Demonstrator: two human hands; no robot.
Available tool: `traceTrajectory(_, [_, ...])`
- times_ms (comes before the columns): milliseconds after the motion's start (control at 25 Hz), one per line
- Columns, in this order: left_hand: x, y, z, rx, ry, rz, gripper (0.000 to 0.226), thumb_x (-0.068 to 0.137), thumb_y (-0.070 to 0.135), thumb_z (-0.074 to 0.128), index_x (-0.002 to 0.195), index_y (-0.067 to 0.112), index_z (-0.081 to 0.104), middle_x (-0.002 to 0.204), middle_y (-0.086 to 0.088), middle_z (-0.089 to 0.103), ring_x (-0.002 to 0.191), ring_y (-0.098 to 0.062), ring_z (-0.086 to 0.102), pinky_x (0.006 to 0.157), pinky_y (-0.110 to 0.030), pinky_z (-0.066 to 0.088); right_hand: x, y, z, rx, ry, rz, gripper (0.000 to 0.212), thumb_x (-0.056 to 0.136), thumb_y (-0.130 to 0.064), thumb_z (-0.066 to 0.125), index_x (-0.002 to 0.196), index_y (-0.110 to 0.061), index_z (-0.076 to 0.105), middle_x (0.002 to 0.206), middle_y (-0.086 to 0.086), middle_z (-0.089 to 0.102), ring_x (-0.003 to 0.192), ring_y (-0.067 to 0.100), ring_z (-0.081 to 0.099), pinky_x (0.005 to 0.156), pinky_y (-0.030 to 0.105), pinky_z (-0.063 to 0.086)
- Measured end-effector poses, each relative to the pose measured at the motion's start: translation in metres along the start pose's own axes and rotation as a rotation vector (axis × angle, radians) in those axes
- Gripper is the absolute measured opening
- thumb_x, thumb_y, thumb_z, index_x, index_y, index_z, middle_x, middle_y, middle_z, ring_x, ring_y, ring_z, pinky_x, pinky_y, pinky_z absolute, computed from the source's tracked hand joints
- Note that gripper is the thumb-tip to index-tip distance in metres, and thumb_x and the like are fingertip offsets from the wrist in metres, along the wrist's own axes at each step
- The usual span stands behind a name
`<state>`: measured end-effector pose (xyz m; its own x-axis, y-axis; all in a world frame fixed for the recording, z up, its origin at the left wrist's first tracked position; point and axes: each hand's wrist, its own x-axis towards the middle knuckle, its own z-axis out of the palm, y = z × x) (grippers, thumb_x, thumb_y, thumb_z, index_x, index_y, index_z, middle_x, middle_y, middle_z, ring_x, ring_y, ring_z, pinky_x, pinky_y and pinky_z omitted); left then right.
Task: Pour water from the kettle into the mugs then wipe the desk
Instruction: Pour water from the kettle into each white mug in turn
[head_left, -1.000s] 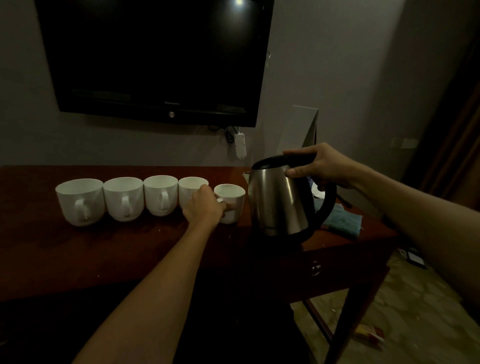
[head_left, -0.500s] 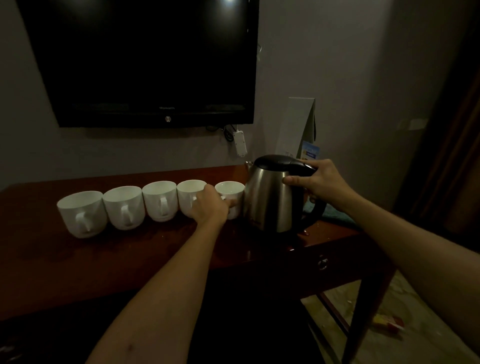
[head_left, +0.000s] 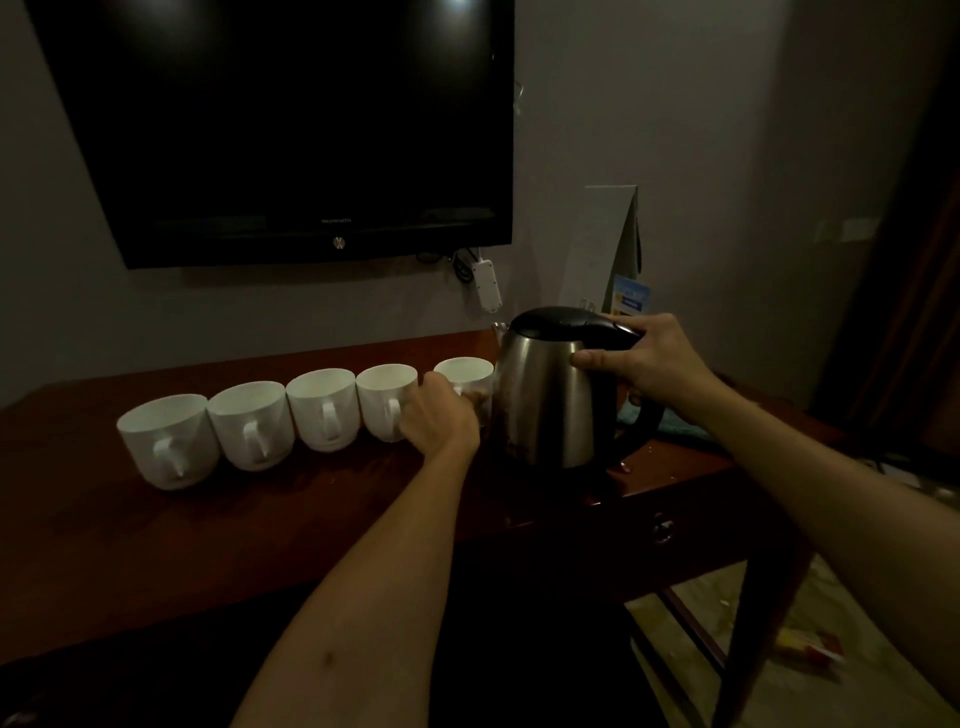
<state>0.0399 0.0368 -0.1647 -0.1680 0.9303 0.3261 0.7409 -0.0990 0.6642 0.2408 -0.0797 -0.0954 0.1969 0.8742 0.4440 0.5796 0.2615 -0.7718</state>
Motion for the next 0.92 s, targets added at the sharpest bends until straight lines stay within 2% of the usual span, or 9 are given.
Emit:
traceTrajectory(200, [-0.007,-0.003,-0.008,-0.087,-0.015,0.03,0.041,0.09,0.044,0.068,0.113,0.01,0.067,0.107,-0.007,0.07,0.095,-0.021,0.064,0.079,-0.038,0.055,0.002,0.002,-0.001,-0.036,-0.013,0.009,0.056,0.075,-0.029,0.083,0.126,-0.014,0.066,0.088,-0.004,0.068,0.061,-0.003,0.062,0.048,0.007,0.044])
traceTrajectory(280, [-0.014,-0.003,-0.02,-0.117,0.003,0.045,0.046,0.092,0.05,0.063,0.112,0.008,0.065,0.104,-0.005,0.071,0.089,-0.018,0.061,0.073,-0.033,0.046,0.001,0.002,-0.001,-0.037,-0.014,0.013,0.052,0.075,-0.03,0.083,0.122,-0.012,0.068,0.086,-0.004,0.069,0.063,-0.003,0.062,0.05,0.008,0.045])
traceTrajectory(400, [-0.023,-0.01,-0.042,-0.175,0.1,-0.003,0.045,0.097,0.045,0.059,0.124,0.01,0.063,0.111,-0.005,0.071,0.104,-0.023,0.064,0.078,-0.033,0.043,0.0,-0.001,-0.001,-0.019,-0.015,0.026,0.044,0.075,-0.026,0.084,0.113,-0.009,0.071,0.084,-0.003,0.07,0.064,-0.004,0.066,0.056,0.013,0.049])
traceTrajectory(520, [-0.019,-0.028,-0.058,-0.186,0.207,-0.079,0.045,0.097,0.033,0.063,0.136,0.014,0.056,0.129,-0.008,0.063,0.118,-0.025,0.06,0.081,-0.034,0.044,-0.001,-0.003,0.0,0.009,-0.01,0.036,0.042,0.074,-0.024,0.084,0.111,-0.008,0.072,0.085,-0.001,0.072,0.071,0.005,0.069,0.058,0.016,0.05])
traceTrajectory(560, [-0.018,-0.033,-0.058,-0.186,0.195,-0.108,0.048,0.096,0.031,0.064,0.14,0.015,0.051,0.135,-0.008,0.058,0.122,-0.027,0.057,0.084,-0.038,0.046,-0.001,-0.004,0.0,0.012,-0.007,0.035,0.042,0.074,-0.024,0.084,0.111,-0.008,0.072,0.085,0.0,0.072,0.072,0.007,0.069,0.057,0.015,0.051])
traceTrajectory(640, [-0.016,-0.041,-0.057,-0.202,0.139,-0.165,0.051,0.094,0.027,0.067,0.139,0.016,0.046,0.138,-0.009,0.054,0.123,-0.029,0.056,0.087,-0.043,0.046,-0.002,-0.005,0.0,0.025,-0.012,0.04,0.042,0.075,-0.023,0.084,0.113,-0.008,0.071,0.085,0.002,0.072,0.065,0.001,0.068,0.053,0.012,0.049])
traceTrajectory(720, [-0.014,-0.045,-0.053,-0.229,0.088,-0.19,0.048,0.092,0.027,0.069,0.133,0.014,0.046,0.134,-0.009,0.056,0.12,-0.029,0.057,0.081,-0.041,0.043,-0.003,-0.005,0.001,0.032,-0.018,0.041,0.045,0.075,-0.023,0.084,0.115,-0.009,0.071,0.086,0.002,0.071,0.058,-0.004,0.065,0.05,0.01,0.047])
traceTrajectory(920, [-0.006,-0.047,-0.046,-0.268,0.037,-0.177,0.045,0.091,0.028,0.07,0.128,0.013,0.049,0.13,-0.009,0.057,0.118,-0.028,0.057,0.081,-0.04,0.042,-0.003,-0.007,0.001,0.036,-0.008,0.039,0.041,0.076,-0.02,0.083,0.112,-0.006,0.07,0.081,0.001,0.068,0.052,-0.006,0.062,0.047,0.009,0.045])
